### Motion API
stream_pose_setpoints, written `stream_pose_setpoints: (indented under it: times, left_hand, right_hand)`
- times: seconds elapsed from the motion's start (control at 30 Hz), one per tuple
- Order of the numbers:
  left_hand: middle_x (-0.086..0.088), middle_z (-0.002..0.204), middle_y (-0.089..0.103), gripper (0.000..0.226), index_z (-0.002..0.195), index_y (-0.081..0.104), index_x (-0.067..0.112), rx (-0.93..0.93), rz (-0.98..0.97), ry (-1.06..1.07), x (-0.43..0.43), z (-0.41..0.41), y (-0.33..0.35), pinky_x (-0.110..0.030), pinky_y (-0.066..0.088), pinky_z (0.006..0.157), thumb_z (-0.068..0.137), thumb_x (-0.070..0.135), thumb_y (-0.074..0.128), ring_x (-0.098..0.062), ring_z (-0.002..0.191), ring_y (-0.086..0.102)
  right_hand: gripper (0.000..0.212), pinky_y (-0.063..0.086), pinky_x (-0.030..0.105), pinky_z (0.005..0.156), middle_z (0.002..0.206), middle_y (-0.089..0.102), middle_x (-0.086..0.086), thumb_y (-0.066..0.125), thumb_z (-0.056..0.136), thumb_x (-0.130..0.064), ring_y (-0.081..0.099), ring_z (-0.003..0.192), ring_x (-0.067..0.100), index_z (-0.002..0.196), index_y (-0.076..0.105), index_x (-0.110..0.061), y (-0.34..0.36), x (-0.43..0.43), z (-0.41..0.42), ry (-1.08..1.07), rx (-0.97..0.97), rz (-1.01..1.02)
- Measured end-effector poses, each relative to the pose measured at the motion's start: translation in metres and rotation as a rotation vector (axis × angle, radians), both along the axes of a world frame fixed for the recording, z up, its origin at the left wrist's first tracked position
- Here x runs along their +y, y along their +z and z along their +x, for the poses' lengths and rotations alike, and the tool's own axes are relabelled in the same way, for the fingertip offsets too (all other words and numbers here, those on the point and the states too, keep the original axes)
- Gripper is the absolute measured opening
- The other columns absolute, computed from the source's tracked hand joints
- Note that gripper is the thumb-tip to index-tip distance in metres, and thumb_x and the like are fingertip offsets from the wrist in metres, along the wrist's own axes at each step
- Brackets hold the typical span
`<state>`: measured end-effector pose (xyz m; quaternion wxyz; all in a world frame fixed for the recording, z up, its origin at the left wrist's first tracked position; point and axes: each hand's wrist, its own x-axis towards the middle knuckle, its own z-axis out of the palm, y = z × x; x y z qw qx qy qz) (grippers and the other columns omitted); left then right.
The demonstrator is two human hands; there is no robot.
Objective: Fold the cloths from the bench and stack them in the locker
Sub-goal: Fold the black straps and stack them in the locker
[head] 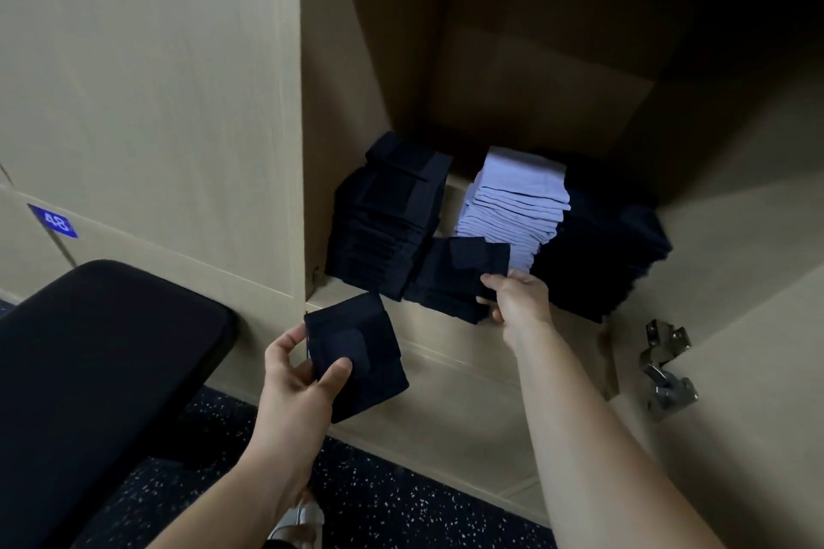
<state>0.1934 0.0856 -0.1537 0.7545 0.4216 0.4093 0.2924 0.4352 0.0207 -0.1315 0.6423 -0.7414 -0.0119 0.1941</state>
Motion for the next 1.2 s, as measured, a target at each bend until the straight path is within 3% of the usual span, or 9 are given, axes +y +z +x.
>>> stream_pose_setpoints:
  times: [0.17, 0.37, 0.57, 0.73, 0.83, 0.93, 0.97, 1.03, 1.2]
  left_hand:
    - [-0.005, 0.099, 0.074, 0.051, 0.131, 0.043, 0.026, -0.006, -0.008, -0.01, 0.001, 0.003, -0.002, -0.044, 0.056, 0.082, 0.092, -0.001, 0.061, -0.025, 0.094, 0.071]
    - [0.001, 0.093, 0.077, 0.042, 0.125, 0.05, 0.024, -0.027, -0.008, -0.05, 0.0, -0.001, 0.002, -0.037, 0.056, 0.077, 0.092, 0.0, 0.061, -0.021, 0.089, 0.073]
    - [-0.002, 0.096, 0.076, 0.047, 0.131, 0.047, 0.022, -0.05, 0.004, -0.047, -0.004, -0.009, 0.017, -0.043, 0.056, 0.085, 0.092, 0.001, 0.061, -0.024, 0.095, 0.072]
    - [-0.011, 0.107, 0.071, 0.039, 0.126, 0.045, 0.016, -0.071, -0.037, -0.005, -0.015, -0.015, 0.038, -0.044, 0.057, 0.083, 0.093, -0.001, 0.06, -0.026, 0.096, 0.069]
    - [-0.013, 0.11, 0.065, 0.038, 0.124, 0.04, 0.012, -0.092, -0.082, 0.018, -0.024, -0.018, 0.055, -0.035, 0.058, 0.063, 0.093, -0.002, 0.059, -0.026, 0.09, 0.067]
    - [-0.017, 0.119, 0.06, 0.04, 0.124, 0.036, 0.013, -0.083, -0.099, 0.019, -0.036, -0.021, 0.065, -0.046, 0.056, 0.079, 0.094, -0.002, 0.058, -0.029, 0.086, 0.064]
    - [-0.018, 0.121, 0.059, 0.041, 0.122, 0.035, 0.015, -0.087, -0.095, 0.017, -0.041, -0.021, 0.067, -0.043, 0.058, 0.072, 0.094, -0.004, 0.057, -0.033, 0.091, 0.064]
    - [-0.015, 0.121, 0.058, 0.046, 0.121, 0.033, 0.022, -0.108, -0.06, 0.003, -0.048, -0.025, 0.071, -0.032, 0.059, 0.055, 0.093, -0.007, 0.056, -0.036, 0.105, 0.064]
    - [-0.009, 0.111, 0.065, 0.036, 0.122, 0.049, 0.025, -0.051, 0.059, -0.055, -0.051, -0.037, 0.078, -0.027, 0.058, 0.069, 0.096, 0.001, 0.055, -0.023, 0.09, 0.069]
  right_hand:
    - [0.01, 0.045, 0.018, 0.046, 0.081, 0.061, 0.007, 0.061, 0.088, 0.003, 0.055, 0.063, 0.018, 0.081, 0.06, -0.004, -0.011, 0.007, 0.001, -0.01, -0.046, -0.049]
    - [0.019, 0.051, 0.03, 0.066, 0.085, 0.068, 0.002, 0.067, 0.085, -0.029, 0.065, 0.078, 0.024, 0.093, 0.063, -0.012, -0.02, 0.003, 0.004, 0.071, -0.337, -0.512]
    - [0.031, 0.048, 0.031, 0.083, 0.097, 0.06, -0.004, 0.068, 0.087, -0.023, 0.061, 0.096, 0.021, 0.115, 0.062, -0.01, -0.004, -0.011, -0.008, 0.086, -0.349, -0.461]
    - [0.024, 0.042, 0.025, 0.078, 0.091, 0.062, -0.003, 0.07, 0.084, -0.024, 0.058, 0.088, 0.015, 0.105, 0.065, -0.013, 0.02, -0.037, -0.05, 0.089, -0.329, -0.34]
    - [0.022, 0.042, 0.018, 0.064, 0.084, 0.07, -0.005, 0.073, 0.082, -0.039, 0.061, 0.077, 0.007, 0.089, 0.072, -0.018, 0.035, -0.057, -0.097, 0.325, -0.155, -0.215]
    - [0.029, 0.043, 0.02, 0.068, 0.086, 0.075, -0.008, 0.072, 0.078, -0.051, 0.062, 0.078, 0.004, 0.086, 0.073, -0.023, 0.038, -0.072, -0.135, 0.584, 0.003, -0.199]
    - [0.029, 0.043, 0.022, 0.069, 0.086, 0.075, -0.009, 0.074, 0.076, -0.05, 0.062, 0.08, 0.004, 0.086, 0.073, -0.022, 0.035, -0.075, -0.144, 0.636, 0.028, -0.185]
    - [0.017, 0.041, 0.022, 0.066, 0.08, 0.072, -0.009, 0.076, 0.078, -0.037, 0.063, 0.08, 0.007, 0.079, 0.07, -0.021, 0.034, -0.079, -0.157, 0.63, 0.046, -0.118]
    - [0.02, 0.038, 0.019, 0.051, 0.073, 0.068, 0.001, 0.07, 0.083, -0.016, 0.064, 0.07, 0.017, 0.066, 0.06, -0.019, 0.047, -0.086, -0.155, 0.396, 0.003, -0.045]
